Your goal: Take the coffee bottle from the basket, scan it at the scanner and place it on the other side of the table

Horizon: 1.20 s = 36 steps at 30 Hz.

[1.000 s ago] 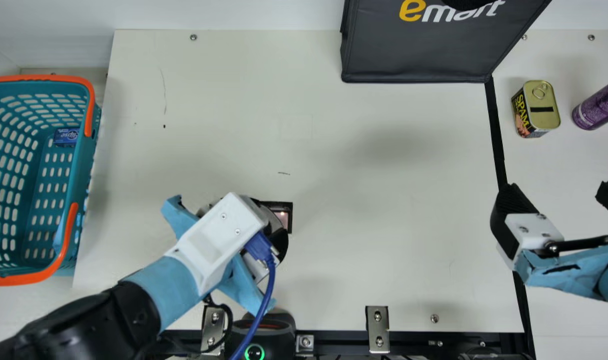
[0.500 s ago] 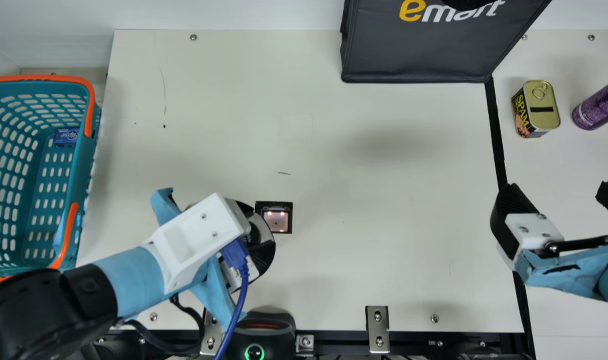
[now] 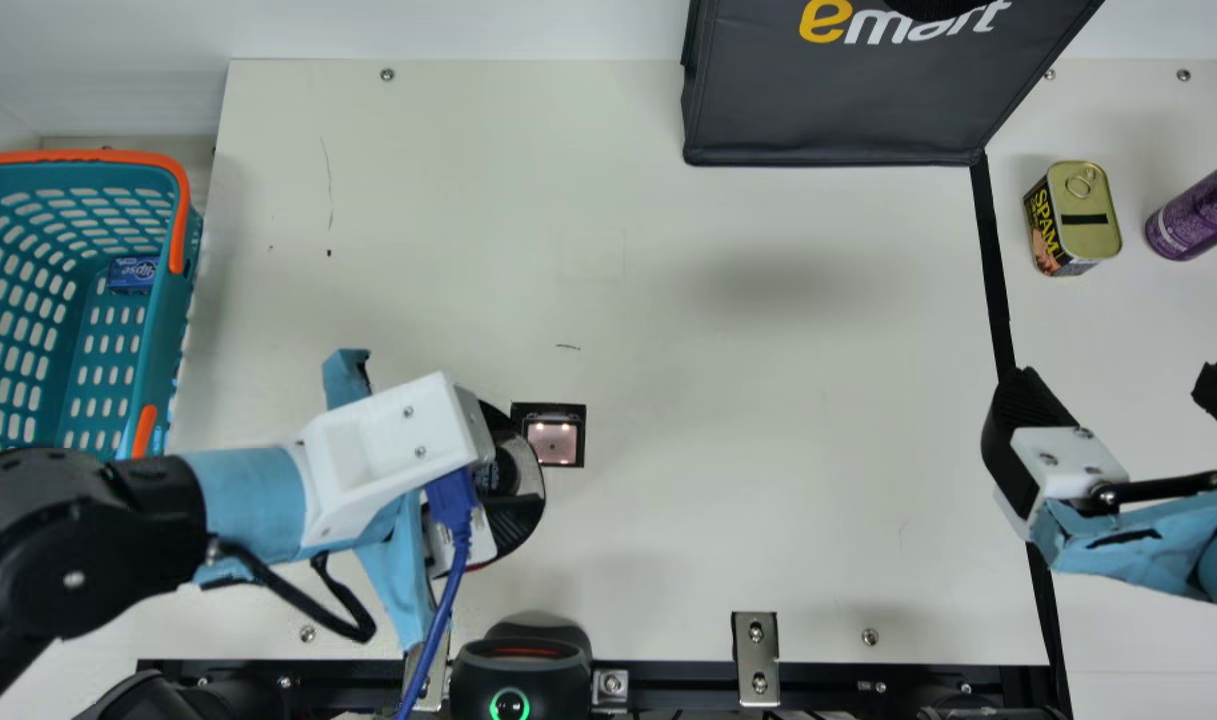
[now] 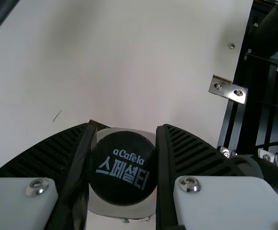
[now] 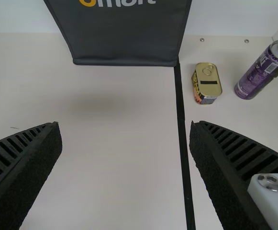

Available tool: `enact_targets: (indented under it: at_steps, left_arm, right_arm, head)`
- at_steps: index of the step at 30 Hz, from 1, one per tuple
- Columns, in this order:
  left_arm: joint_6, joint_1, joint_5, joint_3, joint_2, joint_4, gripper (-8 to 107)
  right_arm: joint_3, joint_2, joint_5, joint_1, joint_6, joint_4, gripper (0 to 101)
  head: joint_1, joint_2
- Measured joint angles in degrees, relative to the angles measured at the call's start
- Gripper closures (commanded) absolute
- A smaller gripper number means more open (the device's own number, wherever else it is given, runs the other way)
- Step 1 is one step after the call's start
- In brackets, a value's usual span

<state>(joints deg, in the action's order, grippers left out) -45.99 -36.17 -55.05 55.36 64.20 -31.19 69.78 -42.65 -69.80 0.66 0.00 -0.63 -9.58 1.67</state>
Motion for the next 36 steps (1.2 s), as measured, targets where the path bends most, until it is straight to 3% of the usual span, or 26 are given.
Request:
enact_targets:
  at_steps: [13, 24, 36]
  left_arm:
    - [-23.9, 11.4, -3.5, 0.5, 7.9, -11.6, 107]
    - [-33.5, 14.3, -3.3, -0.2, 12.9, -16.0, 107]
    - [-35.6, 14.0, -1.3, -1.7, 14.1, -17.8, 67]
  right_arm:
    - [0.0, 0.0, 0.0, 0.0, 0.0, 0.0, 6]
    - [0.0, 0.0, -0.1, 0.0, 0.0, 0.0, 6]
    - [0.0, 0.0, -0.1, 0.0, 0.0, 0.0, 6]
  head:
    - [0.0, 0.0]
    - [0.0, 0.0]
    - [0.0, 0.0]
